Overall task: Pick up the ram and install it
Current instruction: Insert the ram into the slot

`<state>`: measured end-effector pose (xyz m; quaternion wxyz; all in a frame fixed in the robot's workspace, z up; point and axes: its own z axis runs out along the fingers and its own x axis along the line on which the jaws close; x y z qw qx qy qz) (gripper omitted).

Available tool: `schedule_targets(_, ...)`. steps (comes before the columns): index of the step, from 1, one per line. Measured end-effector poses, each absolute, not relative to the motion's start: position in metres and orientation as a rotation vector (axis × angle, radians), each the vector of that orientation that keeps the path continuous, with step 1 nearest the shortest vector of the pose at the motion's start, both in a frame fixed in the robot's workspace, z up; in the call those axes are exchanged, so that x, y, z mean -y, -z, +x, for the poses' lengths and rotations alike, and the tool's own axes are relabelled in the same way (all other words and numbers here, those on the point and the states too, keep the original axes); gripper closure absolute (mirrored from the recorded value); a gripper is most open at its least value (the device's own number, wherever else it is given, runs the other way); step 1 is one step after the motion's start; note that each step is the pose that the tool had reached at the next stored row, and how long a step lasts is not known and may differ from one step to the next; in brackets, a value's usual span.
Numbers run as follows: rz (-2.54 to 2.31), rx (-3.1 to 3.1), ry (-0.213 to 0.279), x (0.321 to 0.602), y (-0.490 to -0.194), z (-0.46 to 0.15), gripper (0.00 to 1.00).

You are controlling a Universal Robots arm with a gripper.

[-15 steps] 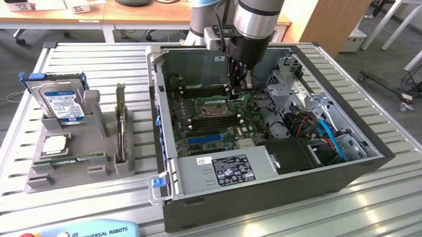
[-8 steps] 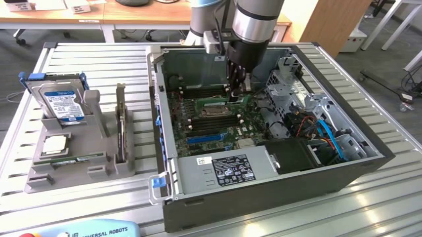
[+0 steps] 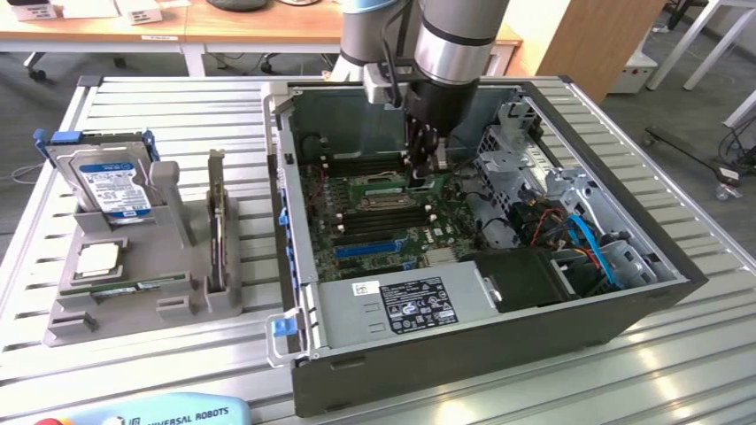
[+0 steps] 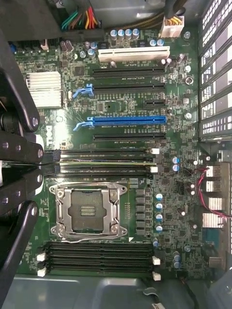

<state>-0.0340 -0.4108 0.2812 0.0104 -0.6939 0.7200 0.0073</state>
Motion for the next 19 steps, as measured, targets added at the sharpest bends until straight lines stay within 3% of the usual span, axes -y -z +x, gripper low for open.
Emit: schedule_targets(19, -2.165, -2.247, -0.023, 0.411, -0.270, -0.034, 0.89)
